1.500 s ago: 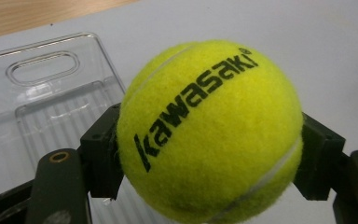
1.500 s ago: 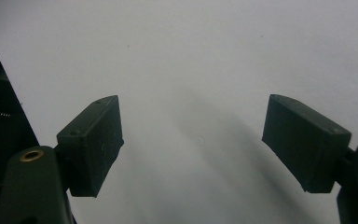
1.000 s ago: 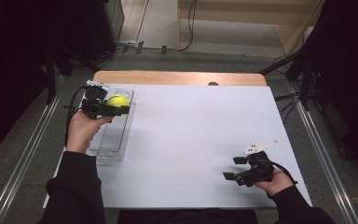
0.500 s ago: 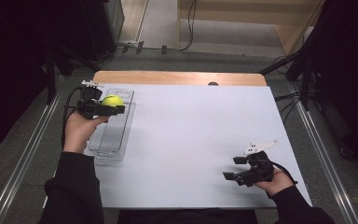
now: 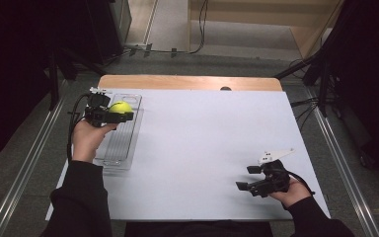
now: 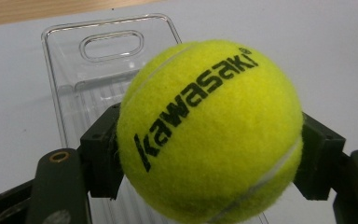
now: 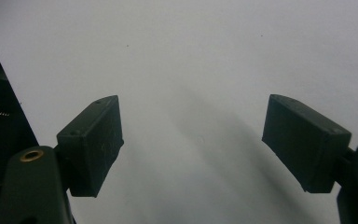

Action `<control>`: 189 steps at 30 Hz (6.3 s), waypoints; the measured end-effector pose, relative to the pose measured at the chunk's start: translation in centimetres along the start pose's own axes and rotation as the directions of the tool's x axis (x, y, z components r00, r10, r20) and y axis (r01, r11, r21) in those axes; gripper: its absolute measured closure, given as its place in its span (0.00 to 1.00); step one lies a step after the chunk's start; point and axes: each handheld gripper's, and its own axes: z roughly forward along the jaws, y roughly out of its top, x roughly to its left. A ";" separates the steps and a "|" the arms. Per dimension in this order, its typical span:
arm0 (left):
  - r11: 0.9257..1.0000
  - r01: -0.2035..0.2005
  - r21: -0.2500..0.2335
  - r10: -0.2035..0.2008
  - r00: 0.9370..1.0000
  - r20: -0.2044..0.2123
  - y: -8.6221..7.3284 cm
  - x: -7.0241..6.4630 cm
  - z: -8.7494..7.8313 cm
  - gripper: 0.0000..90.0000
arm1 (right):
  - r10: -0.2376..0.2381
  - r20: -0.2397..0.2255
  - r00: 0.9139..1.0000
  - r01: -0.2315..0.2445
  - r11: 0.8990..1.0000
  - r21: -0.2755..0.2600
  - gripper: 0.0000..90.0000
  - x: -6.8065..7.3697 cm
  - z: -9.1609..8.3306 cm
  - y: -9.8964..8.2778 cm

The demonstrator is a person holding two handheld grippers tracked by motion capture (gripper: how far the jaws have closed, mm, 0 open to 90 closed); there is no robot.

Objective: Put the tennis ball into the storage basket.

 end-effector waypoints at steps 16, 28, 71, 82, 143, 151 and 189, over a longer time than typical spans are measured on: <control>1.000 0.015 0.012 -0.015 1.000 -0.017 -0.6 0.3 1.2 0.30 | 0.003 0.002 1.000 -0.003 1.000 0.001 0.20 0.0 0.0 0.0; 0.999 0.035 0.019 -0.034 0.999 -0.027 -1.2 1.0 1.7 0.30 | 0.003 0.003 1.000 -0.003 1.000 0.000 0.20 0.0 0.0 0.0; 0.996 0.086 -0.033 -0.083 0.993 0.081 -0.4 0.6 -1.0 0.22 | 0.004 -0.004 1.000 -0.004 1.000 -0.003 0.20 -0.1 0.1 0.2; 0.999 0.050 -0.018 -0.047 0.989 0.139 -0.5 -0.4 -2.5 0.22 | 0.007 0.005 1.000 -0.007 1.000 -0.003 0.20 0.0 0.2 0.3; 0.994 -0.108 0.020 0.094 0.931 0.352 -4.5 -7.1 -1.2 0.23 | 0.006 -0.005 1.000 -0.006 0.999 -0.038 0.20 0.0 -0.1 0.5; 0.994 -0.109 0.019 0.096 0.931 0.352 -5.2 -7.5 -1.1 0.23 | 0.008 -0.003 1.000 -0.008 0.999 -0.035 0.20 0.0 -0.2 0.5; 0.983 -0.185 0.006 0.172 0.925 0.340 -9.1 -9.1 -0.6 0.23 | 0.006 -0.002 1.000 -0.006 1.000 -0.031 0.20 0.0 -0.1 0.4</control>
